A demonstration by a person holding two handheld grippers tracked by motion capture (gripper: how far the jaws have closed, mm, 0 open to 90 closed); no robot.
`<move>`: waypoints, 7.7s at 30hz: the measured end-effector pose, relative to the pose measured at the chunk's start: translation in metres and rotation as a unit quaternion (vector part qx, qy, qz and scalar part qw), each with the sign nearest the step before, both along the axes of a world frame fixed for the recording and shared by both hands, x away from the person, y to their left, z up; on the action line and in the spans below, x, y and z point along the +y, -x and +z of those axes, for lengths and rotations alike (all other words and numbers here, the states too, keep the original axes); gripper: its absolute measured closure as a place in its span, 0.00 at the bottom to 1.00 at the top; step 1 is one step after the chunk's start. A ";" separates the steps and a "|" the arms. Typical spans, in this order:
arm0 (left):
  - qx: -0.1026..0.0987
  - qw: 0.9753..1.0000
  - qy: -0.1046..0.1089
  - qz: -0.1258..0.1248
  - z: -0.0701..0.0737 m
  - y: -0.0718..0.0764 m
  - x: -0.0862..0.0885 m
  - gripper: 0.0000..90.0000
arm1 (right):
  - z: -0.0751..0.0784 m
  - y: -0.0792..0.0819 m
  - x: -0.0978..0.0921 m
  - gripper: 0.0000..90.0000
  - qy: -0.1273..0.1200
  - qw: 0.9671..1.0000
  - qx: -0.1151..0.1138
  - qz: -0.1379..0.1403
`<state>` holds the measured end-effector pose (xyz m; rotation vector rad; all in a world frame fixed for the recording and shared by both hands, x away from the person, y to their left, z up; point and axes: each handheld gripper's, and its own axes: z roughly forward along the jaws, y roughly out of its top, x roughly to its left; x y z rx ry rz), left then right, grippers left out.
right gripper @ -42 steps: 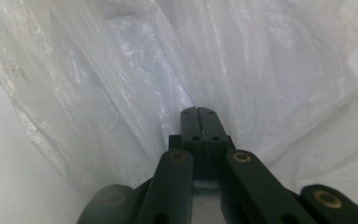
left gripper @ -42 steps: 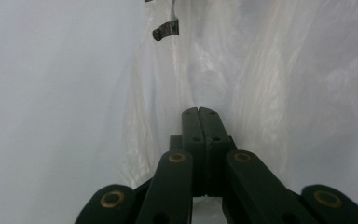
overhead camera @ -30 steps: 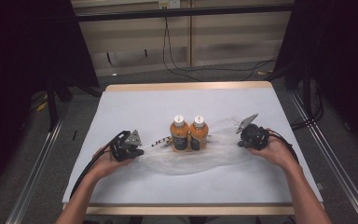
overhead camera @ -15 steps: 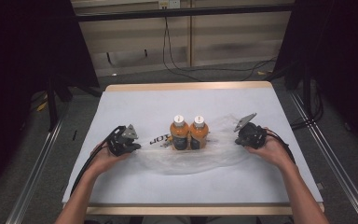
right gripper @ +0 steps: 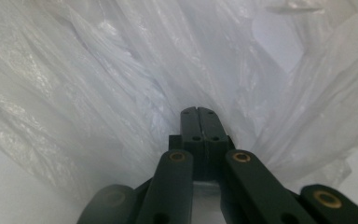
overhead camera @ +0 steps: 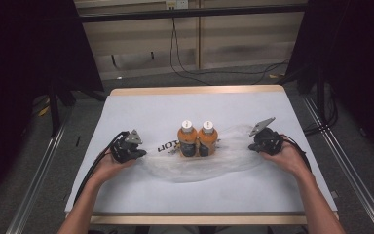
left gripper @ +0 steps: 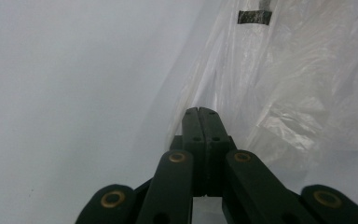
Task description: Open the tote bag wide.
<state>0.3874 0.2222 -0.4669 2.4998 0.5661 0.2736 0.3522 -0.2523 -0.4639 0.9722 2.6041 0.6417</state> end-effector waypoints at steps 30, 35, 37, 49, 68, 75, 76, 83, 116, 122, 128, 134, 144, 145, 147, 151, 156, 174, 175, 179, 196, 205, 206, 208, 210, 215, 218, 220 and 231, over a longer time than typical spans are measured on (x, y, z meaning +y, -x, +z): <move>-0.014 0.977 0.211 -0.011 0.046 0.024 0.005 1.00 | 0.033 0.008 0.022 1.00 -0.157 0.986 -0.038 0.043; 0.000 0.977 0.212 -0.026 0.044 0.030 -0.016 1.00 | 0.035 0.004 0.031 1.00 -0.177 0.983 -0.028 0.049; 0.004 0.978 0.203 -0.039 0.042 0.032 -0.026 1.00 | 0.034 0.001 0.035 1.00 -0.178 0.982 -0.030 0.048; 0.008 0.980 0.186 -0.074 0.042 0.036 -0.069 1.00 | 0.040 -0.020 0.062 1.00 -0.178 0.981 -0.030 0.066; 0.032 0.978 0.176 -0.103 0.031 0.027 -0.135 1.00 | 0.039 -0.058 0.094 1.00 -0.187 0.978 -0.006 0.093; 0.019 0.983 0.161 -0.089 0.016 0.029 -0.138 1.00 | 0.022 -0.070 0.096 1.00 -0.195 0.975 0.033 0.099; 0.020 0.983 0.158 -0.087 0.015 0.029 -0.138 1.00 | 0.019 -0.071 0.097 1.00 -0.193 0.976 0.040 0.097; 0.021 0.985 0.143 -0.094 0.005 0.037 -0.140 1.00 | 0.002 -0.076 0.103 1.00 -0.182 0.976 0.076 0.092; 0.039 0.986 0.094 -0.133 -0.011 0.057 -0.138 1.00 | -0.015 -0.092 0.118 1.00 -0.160 0.985 0.055 0.038; 0.042 0.984 0.113 -0.132 -0.014 0.053 -0.137 1.00 | -0.004 -0.089 0.110 1.00 -0.190 0.979 0.045 0.053; 0.039 0.985 0.105 -0.129 -0.013 0.053 -0.137 1.00 | 0.004 -0.085 0.109 1.00 -0.204 0.973 0.060 0.085; 0.042 0.985 0.117 -0.123 -0.014 0.050 -0.137 1.00 | -0.015 -0.088 0.112 1.00 -0.173 0.973 0.111 0.104; 0.047 0.983 0.107 -0.144 -0.012 0.064 -0.144 1.00 | -0.017 -0.096 0.114 1.00 -0.166 0.981 0.072 0.072; 0.049 0.983 0.107 -0.144 -0.012 0.064 -0.144 1.00 | -0.016 -0.096 0.115 1.00 -0.160 0.983 0.066 0.067; 0.049 0.983 0.102 -0.147 -0.011 0.064 -0.144 1.00 | -0.017 -0.099 0.117 1.00 -0.158 0.984 0.055 0.060; 0.048 0.982 0.106 -0.152 -0.012 0.064 -0.144 1.00 | -0.014 -0.105 0.123 1.00 -0.137 0.988 0.050 0.050; 0.049 0.981 0.109 -0.150 -0.013 0.063 -0.143 1.00 | -0.015 -0.111 0.126 1.00 -0.142 0.988 0.048 0.035; 0.043 0.981 0.102 -0.161 -0.011 0.069 -0.143 1.00 | -0.016 -0.130 0.135 1.00 -0.126 0.992 0.014 -0.002; 0.044 0.981 0.102 -0.161 -0.011 0.069 -0.143 1.00 | -0.016 -0.132 0.136 1.00 -0.126 0.992 0.015 -0.007; 0.044 0.981 0.106 -0.154 -0.011 0.067 -0.142 1.00 | -0.016 -0.136 0.138 1.00 -0.117 0.993 0.003 -0.006; 0.048 0.978 0.085 -0.185 -0.007 0.085 -0.150 1.00 | -0.015 -0.145 0.144 1.00 -0.099 0.994 -0.007 -0.034; 0.046 0.978 0.097 -0.177 -0.005 0.084 -0.148 1.00 | -0.015 -0.146 0.144 1.00 -0.101 0.994 -0.004 -0.041; 0.049 0.979 0.100 -0.173 -0.003 0.082 -0.146 1.00 | -0.015 -0.147 0.143 1.00 -0.108 0.993 -0.004 -0.039; 0.049 0.978 0.121 -0.162 0.000 0.078 -0.142 1.00 | -0.015 -0.144 0.142 1.00 -0.111 0.993 -0.002 -0.036; 0.051 0.978 0.137 -0.152 0.002 0.073 -0.137 1.00 | -0.013 -0.141 0.139 1.00 -0.119 0.992 -0.004 -0.030; 0.045 0.980 0.155 -0.119 0.005 0.066 -0.126 1.00 | -0.001 -0.131 0.127 1.00 -0.155 0.987 -0.010 -0.032; 0.038 0.978 0.178 -0.106 0.009 0.064 -0.121 1.00 | 0.007 -0.122 0.122 1.00 -0.167 0.986 -0.016 -0.023; 0.032 0.978 0.181 -0.098 0.011 0.063 -0.118 0.98 | 0.011 -0.117 0.117 1.00 -0.177 0.984 -0.020 -0.014; -0.004 0.977 0.205 -0.054 0.023 0.060 -0.103 0.68 | 0.034 -0.081 0.085 0.97 -0.213 0.975 -0.065 -0.017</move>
